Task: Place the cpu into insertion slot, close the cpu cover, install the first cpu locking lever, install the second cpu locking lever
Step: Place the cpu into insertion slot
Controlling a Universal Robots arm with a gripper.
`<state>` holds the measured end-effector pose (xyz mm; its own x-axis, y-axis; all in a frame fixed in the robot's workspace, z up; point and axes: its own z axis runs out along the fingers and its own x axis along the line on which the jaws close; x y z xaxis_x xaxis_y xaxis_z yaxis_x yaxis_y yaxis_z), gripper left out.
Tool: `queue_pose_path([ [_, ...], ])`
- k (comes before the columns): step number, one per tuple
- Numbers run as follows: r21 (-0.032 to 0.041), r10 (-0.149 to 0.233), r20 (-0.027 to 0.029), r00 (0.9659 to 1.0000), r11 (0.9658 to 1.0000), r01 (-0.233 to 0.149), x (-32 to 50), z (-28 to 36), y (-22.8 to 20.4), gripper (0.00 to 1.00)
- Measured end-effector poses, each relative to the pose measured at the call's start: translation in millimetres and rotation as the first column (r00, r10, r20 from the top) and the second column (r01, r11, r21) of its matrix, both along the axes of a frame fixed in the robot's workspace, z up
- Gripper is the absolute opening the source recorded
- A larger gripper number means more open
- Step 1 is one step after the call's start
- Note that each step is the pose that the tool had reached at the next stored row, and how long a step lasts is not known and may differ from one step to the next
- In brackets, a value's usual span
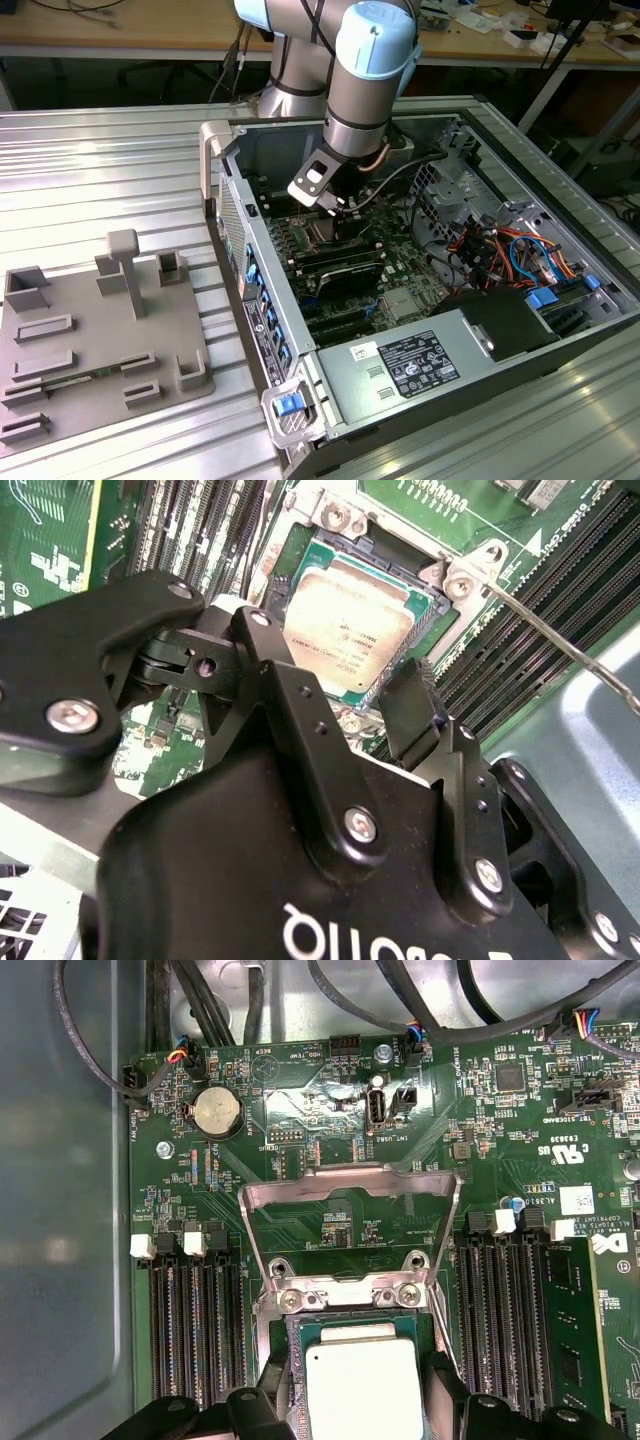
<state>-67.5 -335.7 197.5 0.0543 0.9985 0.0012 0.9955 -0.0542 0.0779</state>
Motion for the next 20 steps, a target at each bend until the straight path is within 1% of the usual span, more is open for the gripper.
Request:
queue_pose_path([
  [3,0.0000,-0.019,0.0001,0.9998,0.9998,0.019,0.0,0.0,1.6,0.64],
  [7,0.0000,-0.035,0.0000,0.9994,0.9994,0.035,0.0,-0.1,1.9,0.64],
  [9,0.0002,-0.058,0.0002,0.9983,0.9983,0.058,0.0,-0.1,2.0,0.64],
  [10,0.0001,-0.077,0.0001,0.9970,0.9970,0.077,0.0,-0.1,1.9,0.64],
  [11,0.0000,-0.082,0.0000,0.9966,0.9966,0.082,0.0,-0.1,1.9,0.64],
  [20,0.0004,-0.079,0.0001,0.9969,0.9969,0.079,0.0,0.7,1.9,0.64],
])
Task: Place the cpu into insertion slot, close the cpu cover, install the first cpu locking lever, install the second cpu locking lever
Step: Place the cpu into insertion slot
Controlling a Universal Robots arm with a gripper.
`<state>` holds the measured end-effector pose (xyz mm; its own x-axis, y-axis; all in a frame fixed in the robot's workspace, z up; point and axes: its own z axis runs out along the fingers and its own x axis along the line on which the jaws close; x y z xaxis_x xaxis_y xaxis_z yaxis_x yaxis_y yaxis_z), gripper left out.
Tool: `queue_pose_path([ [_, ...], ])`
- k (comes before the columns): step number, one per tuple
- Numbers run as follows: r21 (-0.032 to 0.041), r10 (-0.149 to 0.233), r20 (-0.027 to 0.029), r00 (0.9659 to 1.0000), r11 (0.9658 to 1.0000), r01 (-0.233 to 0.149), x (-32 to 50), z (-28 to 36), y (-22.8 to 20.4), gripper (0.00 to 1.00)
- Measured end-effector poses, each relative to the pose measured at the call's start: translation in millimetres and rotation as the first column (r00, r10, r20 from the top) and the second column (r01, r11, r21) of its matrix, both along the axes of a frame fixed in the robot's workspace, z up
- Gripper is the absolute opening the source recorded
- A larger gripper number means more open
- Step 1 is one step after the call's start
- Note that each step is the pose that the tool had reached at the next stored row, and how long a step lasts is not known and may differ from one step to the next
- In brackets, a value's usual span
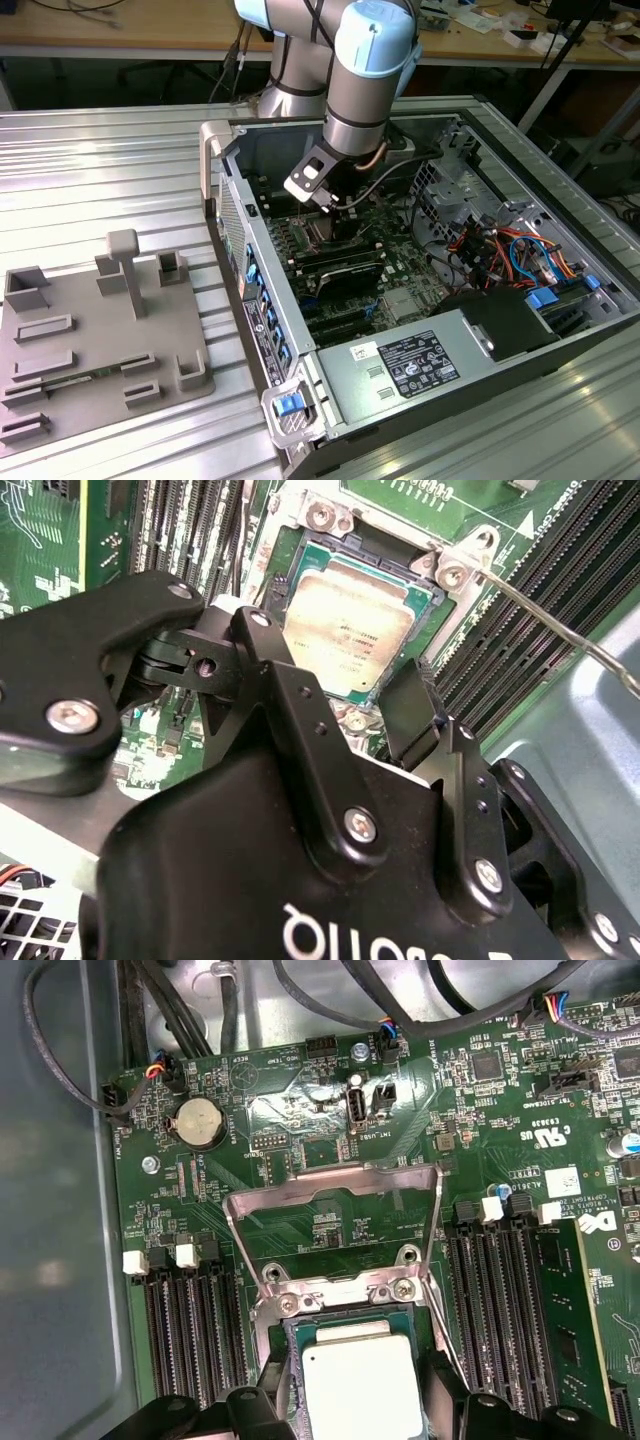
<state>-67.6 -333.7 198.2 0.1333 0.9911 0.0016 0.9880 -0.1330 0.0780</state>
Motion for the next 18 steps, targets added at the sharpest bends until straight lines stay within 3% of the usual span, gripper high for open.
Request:
queue_pose_path([
  [6,0.0050,0.003,0.0000,1.0000,1.0000,-0.003,0.0,0.0,0.0,0.64],
  [18,0.0057,0.005,0.0000,1.0000,1.0000,-0.005,-1.2,0.0,-2.0,0.64],
])
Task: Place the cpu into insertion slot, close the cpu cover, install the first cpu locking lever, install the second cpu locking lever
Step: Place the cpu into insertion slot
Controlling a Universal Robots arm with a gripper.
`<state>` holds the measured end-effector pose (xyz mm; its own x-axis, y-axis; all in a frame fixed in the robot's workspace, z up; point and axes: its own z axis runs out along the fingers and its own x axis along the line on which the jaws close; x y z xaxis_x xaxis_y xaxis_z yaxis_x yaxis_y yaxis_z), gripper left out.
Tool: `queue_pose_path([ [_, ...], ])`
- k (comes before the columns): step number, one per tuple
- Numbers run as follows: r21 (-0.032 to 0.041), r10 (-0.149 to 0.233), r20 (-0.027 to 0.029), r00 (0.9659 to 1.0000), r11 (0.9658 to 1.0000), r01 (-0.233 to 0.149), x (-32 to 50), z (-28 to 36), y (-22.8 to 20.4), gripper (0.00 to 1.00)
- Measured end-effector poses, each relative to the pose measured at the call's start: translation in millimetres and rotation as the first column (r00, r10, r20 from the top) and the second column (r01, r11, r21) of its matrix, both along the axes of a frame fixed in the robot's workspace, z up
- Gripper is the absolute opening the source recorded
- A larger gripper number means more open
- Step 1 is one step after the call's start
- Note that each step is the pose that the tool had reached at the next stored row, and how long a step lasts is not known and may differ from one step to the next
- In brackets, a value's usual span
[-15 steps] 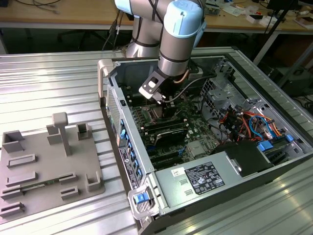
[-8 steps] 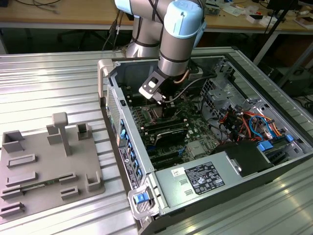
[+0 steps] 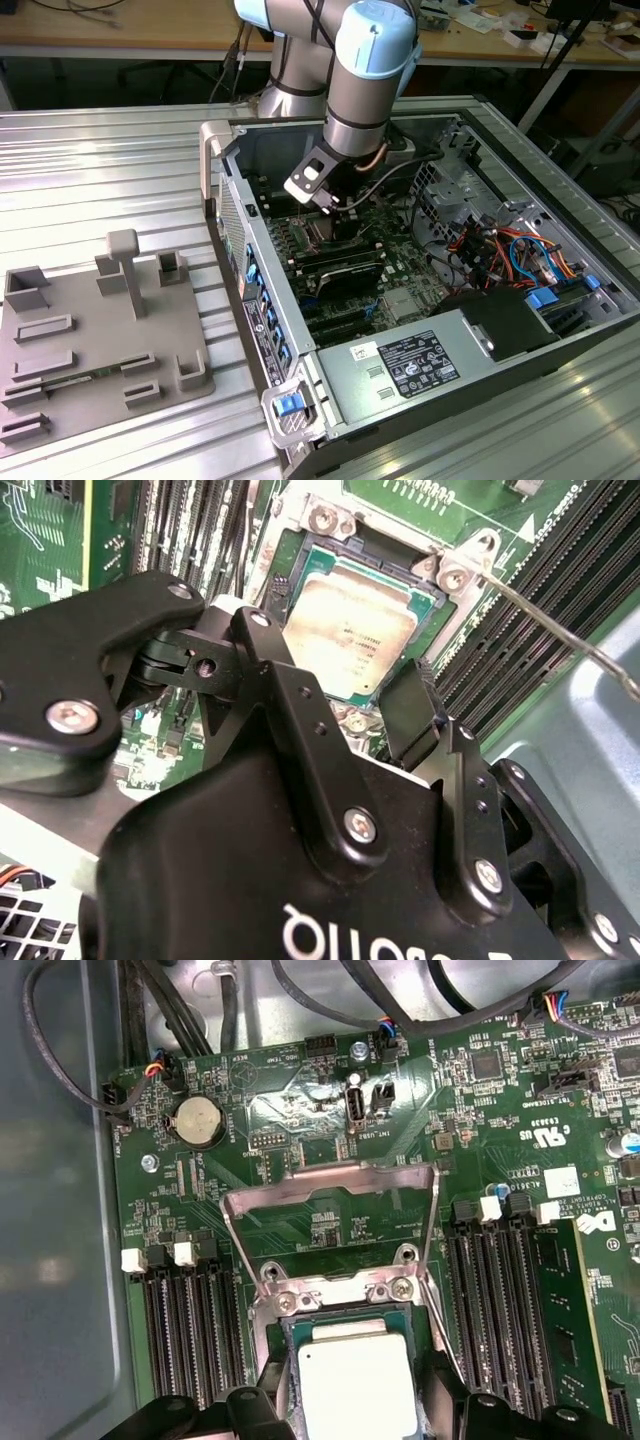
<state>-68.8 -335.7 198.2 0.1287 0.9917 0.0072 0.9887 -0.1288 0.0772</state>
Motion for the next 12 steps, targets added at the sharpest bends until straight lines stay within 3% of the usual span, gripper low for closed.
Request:
queue_pose_path([
  [7,0.0003,0.001,0.0000,1.0000,1.0000,-0.001,-1.0,0.0,-0.5,0.64],
  [9,0.0004,0.002,0.0000,1.0000,1.0000,-0.002,-1.0,0.0,-0.5,0.71],
  [12,0.0003,0.002,0.0000,1.0000,1.0000,-0.002,-1.0,0.0,-0.5,0.71],
])
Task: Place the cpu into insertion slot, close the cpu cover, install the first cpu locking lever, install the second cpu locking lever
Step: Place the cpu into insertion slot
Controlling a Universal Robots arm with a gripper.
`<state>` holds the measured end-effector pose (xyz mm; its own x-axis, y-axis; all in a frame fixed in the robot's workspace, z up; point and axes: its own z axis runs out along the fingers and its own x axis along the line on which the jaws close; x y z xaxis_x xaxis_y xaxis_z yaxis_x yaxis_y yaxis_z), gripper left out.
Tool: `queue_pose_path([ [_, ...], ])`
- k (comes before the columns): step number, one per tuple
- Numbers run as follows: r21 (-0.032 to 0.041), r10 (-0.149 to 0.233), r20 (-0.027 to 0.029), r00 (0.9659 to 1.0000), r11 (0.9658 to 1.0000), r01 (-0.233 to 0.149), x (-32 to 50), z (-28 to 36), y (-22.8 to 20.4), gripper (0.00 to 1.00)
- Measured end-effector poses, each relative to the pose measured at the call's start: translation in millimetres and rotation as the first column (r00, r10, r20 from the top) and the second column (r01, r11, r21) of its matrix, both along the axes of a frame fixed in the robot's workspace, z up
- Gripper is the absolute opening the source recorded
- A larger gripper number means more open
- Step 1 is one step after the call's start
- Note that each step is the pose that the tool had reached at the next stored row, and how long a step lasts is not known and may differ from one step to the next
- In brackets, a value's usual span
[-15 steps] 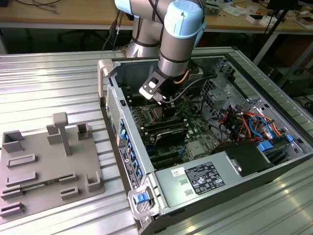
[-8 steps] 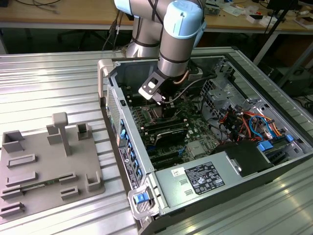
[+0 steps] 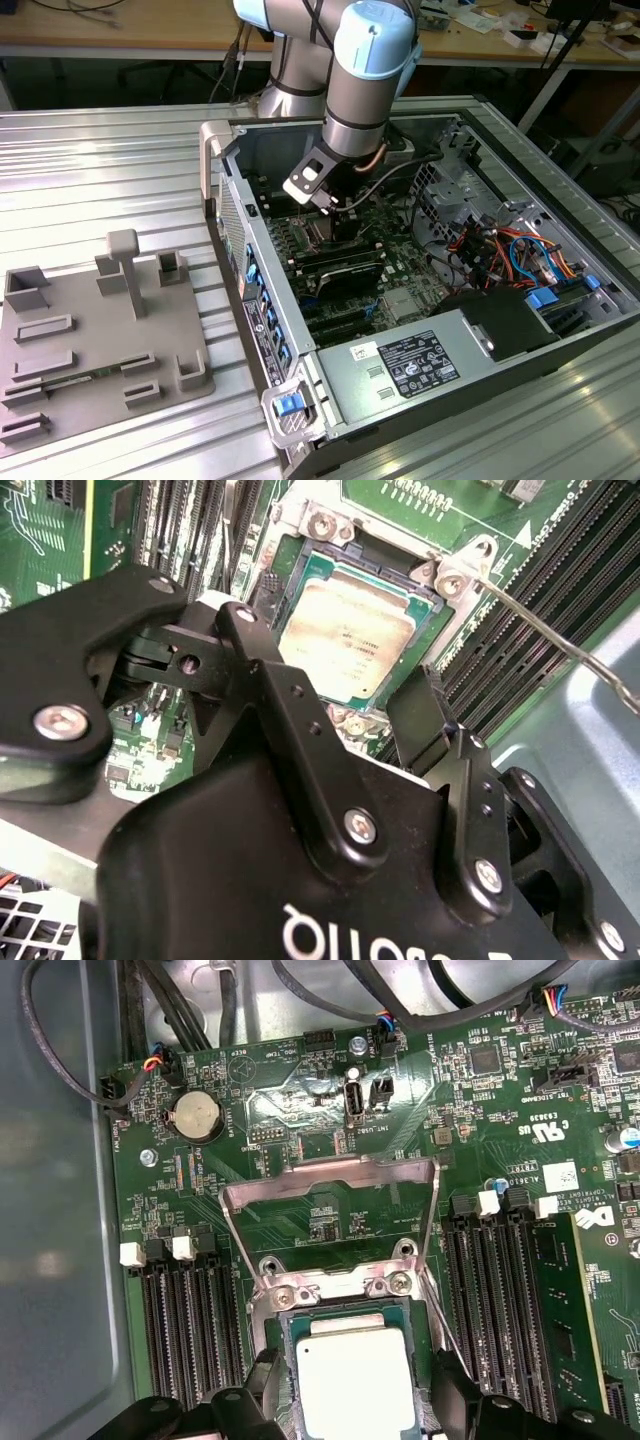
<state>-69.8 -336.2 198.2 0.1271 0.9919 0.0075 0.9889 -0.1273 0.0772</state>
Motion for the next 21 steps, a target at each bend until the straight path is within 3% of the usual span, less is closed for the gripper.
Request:
queue_pose_path([
  [5,0.0002,0.003,0.0001,1.0000,1.0000,-0.003,0.0,5.0,0.0,0.71],
  [13,0.0003,0.015,0.0001,0.9999,0.9999,-0.015,0.0,4.8,2.1,0.71],
  [16,0.0002,0.065,0.0001,0.9979,0.9979,-0.065,-0.1,4.7,2.5,0.71],
  [21,-0.0008,0.072,-0.0001,0.9974,0.9974,-0.072,0.0,4.7,2.4,0.71],
])
